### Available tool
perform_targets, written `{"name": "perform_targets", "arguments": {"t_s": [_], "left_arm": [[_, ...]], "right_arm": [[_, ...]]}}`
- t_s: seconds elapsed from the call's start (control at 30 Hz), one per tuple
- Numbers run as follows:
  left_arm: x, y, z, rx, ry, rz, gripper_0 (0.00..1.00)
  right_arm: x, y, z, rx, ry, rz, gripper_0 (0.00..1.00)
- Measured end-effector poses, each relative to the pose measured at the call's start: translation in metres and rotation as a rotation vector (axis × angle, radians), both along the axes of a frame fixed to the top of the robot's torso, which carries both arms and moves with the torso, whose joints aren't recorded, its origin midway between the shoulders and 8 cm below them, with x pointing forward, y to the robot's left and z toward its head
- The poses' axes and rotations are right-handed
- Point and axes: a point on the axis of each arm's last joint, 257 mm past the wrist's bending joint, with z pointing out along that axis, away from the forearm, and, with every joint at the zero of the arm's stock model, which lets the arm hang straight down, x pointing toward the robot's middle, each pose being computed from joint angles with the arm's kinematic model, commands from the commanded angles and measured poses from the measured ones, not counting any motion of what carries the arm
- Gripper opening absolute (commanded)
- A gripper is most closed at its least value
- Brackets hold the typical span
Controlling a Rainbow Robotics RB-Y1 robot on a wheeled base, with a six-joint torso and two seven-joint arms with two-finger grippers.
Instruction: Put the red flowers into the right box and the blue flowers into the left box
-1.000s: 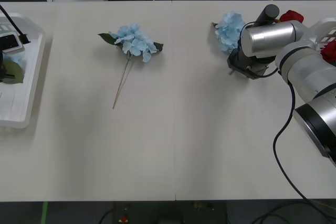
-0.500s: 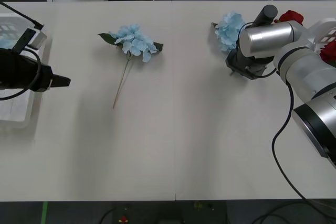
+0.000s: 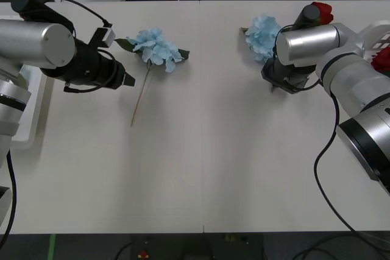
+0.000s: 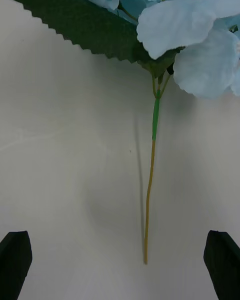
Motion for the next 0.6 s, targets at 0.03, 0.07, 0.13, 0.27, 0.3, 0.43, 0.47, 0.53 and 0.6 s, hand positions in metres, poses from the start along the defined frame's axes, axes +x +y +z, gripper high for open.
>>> {"name": "perform_targets", "arguments": {"t_s": [0.03,0.07,0.13,0.27,0.3,0.43,0.47,0.53,0.6], "left_arm": [[0.006,-0.005,-0.003,0.011,-0.009,-0.001,1.0],[0.011,-0.009,-0.008,0.017,-0.009,0.003,1.0],[0.014,-0.017,-0.017,0.025,0.005,0.011,1.0],[0.016,-0.024,-0.035,0.046,0.034,0.025,1.0],[0.017,-0.025,-0.039,0.054,0.038,0.023,1.0],[0.021,-0.032,-0.052,0.075,0.036,0.015,1.0],[0.022,-0.033,-0.055,0.078,0.034,0.015,1.0],[0.024,-0.037,-0.059,0.081,0.03,0.013,1.0],[0.027,-0.04,-0.064,0.084,0.026,0.014,1.0]], "right_arm": [[-0.008,-0.002,-0.003,-0.011,0.033,-0.001,0.0],[-0.016,-0.004,-0.007,-0.023,0.069,-0.002,0.0],[-0.027,-0.007,-0.011,-0.042,0.116,0.0,0.0],[-0.069,-0.015,-0.02,-0.056,0.29,0.017,0.0],[-0.079,-0.019,-0.02,-0.063,0.332,0.038,0.0],[-0.113,-0.049,-0.01,-0.127,0.481,0.174,0.0],[-0.119,-0.056,-0.007,-0.147,0.509,0.205,0.0],[-0.13,-0.075,-0.001,-0.195,0.555,0.242,0.0],[-0.14,-0.091,0.003,-0.239,0.592,0.256,0.0]]}}
